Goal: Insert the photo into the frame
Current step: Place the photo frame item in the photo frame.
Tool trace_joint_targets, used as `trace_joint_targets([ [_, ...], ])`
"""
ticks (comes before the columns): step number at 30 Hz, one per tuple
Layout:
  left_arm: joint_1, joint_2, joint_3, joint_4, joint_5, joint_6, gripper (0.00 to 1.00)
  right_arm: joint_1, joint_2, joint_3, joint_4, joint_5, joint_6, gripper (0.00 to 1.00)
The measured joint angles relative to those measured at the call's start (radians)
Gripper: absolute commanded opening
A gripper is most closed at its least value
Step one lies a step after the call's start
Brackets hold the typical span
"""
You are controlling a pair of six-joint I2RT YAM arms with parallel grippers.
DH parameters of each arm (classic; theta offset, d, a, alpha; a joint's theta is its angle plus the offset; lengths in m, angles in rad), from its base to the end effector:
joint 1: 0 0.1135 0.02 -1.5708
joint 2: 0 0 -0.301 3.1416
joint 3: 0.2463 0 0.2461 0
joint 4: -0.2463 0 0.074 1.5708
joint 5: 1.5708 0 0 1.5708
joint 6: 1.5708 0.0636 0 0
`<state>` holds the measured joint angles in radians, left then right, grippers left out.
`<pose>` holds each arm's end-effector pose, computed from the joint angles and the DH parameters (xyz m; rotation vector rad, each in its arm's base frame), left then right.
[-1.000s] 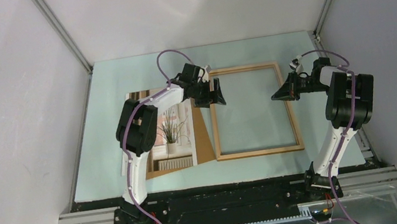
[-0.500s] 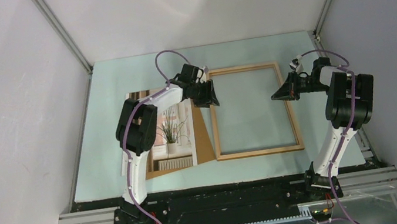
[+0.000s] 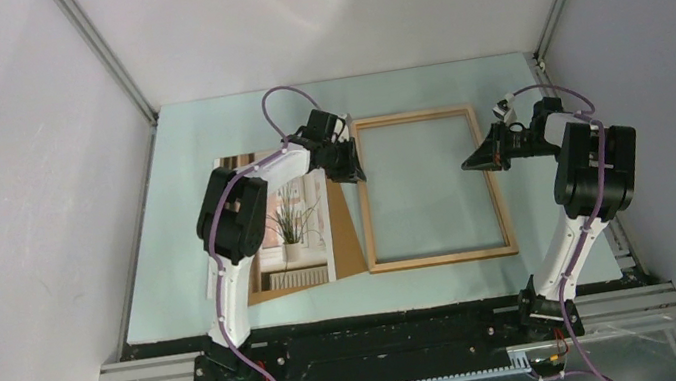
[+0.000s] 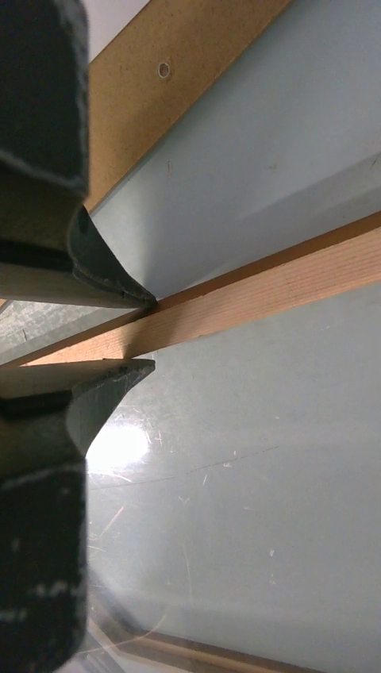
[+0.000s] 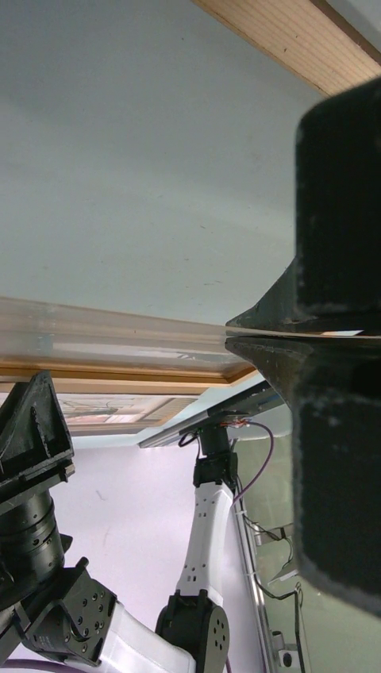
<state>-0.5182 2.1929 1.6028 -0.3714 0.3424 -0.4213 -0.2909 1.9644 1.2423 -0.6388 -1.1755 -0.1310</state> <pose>0.4270 -0.2681 0.1653 0.2714 2.6318 -0.7833 0.3758 -0.0512 0.1824 0.0229 2.3182 1.4557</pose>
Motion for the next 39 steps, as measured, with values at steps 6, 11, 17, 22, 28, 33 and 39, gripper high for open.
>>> trace_joint_targets([
  [6, 0.001, 0.0, 0.0, -0.001, 0.0, -0.016, 0.24, 0.0, 0.0, 0.0, 0.002, 0.0, 0.0, 0.0],
  [11, 0.002, 0.0, 0.0, -0.001, 0.0, -0.026, 0.22, 0.0, 0.0, -0.001, 0.005, -0.001, 0.001, 0.0],
  [17, 0.002, 0.0, 0.0, -0.001, 0.0, -0.034, 0.28, 0.003, 0.0, -0.001, 0.013, 0.0, 0.005, 0.0],
  [22, 0.004, 0.0, 0.0, -0.001, -0.001, -0.034, 0.3, 0.012, 0.0, -0.001, 0.03, 0.029, 0.015, 0.0],
  [28, 0.005, 0.0, 0.0, -0.001, -0.003, -0.034, 0.32, 0.022, 0.0, -0.001, 0.06, 0.085, 0.039, 0.0],
  [33, 0.005, 0.001, 0.0, -0.001, -0.002, -0.034, 0.35, 0.027, 0.003, -0.001, 0.071, 0.125, 0.051, 0.0],
  [39, 0.005, 0.001, 0.0, 0.0, 0.002, -0.034, 0.38, 0.034, 0.007, -0.001, 0.077, 0.169, 0.053, 0.0],
])
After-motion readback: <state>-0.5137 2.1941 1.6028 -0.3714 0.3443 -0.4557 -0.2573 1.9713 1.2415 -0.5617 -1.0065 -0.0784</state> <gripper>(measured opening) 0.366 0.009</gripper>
